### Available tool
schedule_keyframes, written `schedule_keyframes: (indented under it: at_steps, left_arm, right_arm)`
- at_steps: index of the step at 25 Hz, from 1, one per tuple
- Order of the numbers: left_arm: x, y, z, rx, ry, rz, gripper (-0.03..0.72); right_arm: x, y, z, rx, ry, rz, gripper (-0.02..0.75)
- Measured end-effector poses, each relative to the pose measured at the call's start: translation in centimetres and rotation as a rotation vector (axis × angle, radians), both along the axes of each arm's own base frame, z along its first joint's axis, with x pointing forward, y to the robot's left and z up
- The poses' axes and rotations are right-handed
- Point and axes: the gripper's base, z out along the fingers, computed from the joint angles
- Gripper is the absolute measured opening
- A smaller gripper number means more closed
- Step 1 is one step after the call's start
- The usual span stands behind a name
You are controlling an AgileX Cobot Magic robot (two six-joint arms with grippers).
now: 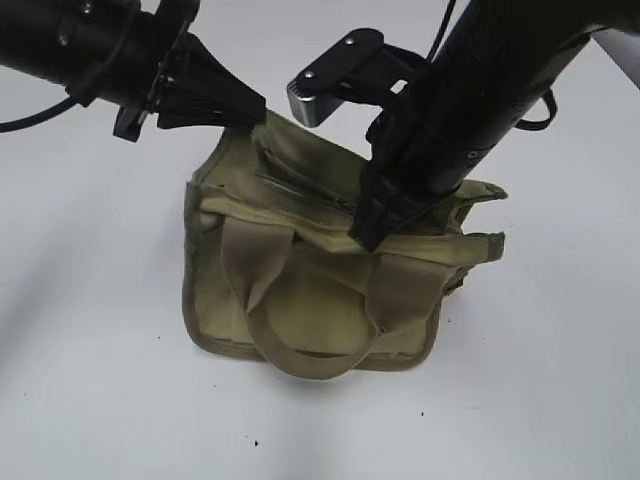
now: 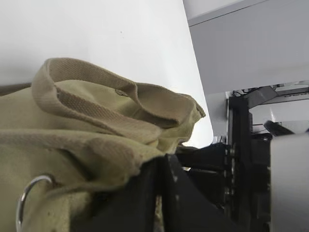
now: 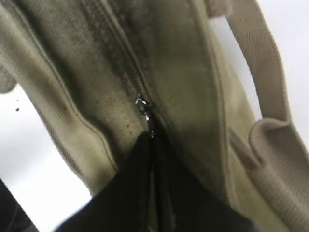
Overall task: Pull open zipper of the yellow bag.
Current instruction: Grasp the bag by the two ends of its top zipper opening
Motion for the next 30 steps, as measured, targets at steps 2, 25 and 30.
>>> schedule_keyframes:
  at_steps: [2, 25, 30]
  left_arm:
    - [0.0, 0.0, 0.1, -0.009, 0.003, 0.004, 0.004]
    - [0.2, -0.1, 0.2, -0.025, -0.001, 0.025, 0.017]
    - [-0.3, 0.4, 1.4, 0.025, -0.072, 0.002, 0.211]
  right_arm:
    - [-0.6, -0.5, 0.9, -0.009, -0.001, 0.006, 0.002]
    - [-1.2, -10.5, 4.4, -0.023, 0.25, -0.354, 0.031]
    - [-1.9, -10.2, 5.4, 0.07, 0.28, -0.448, 0.342]
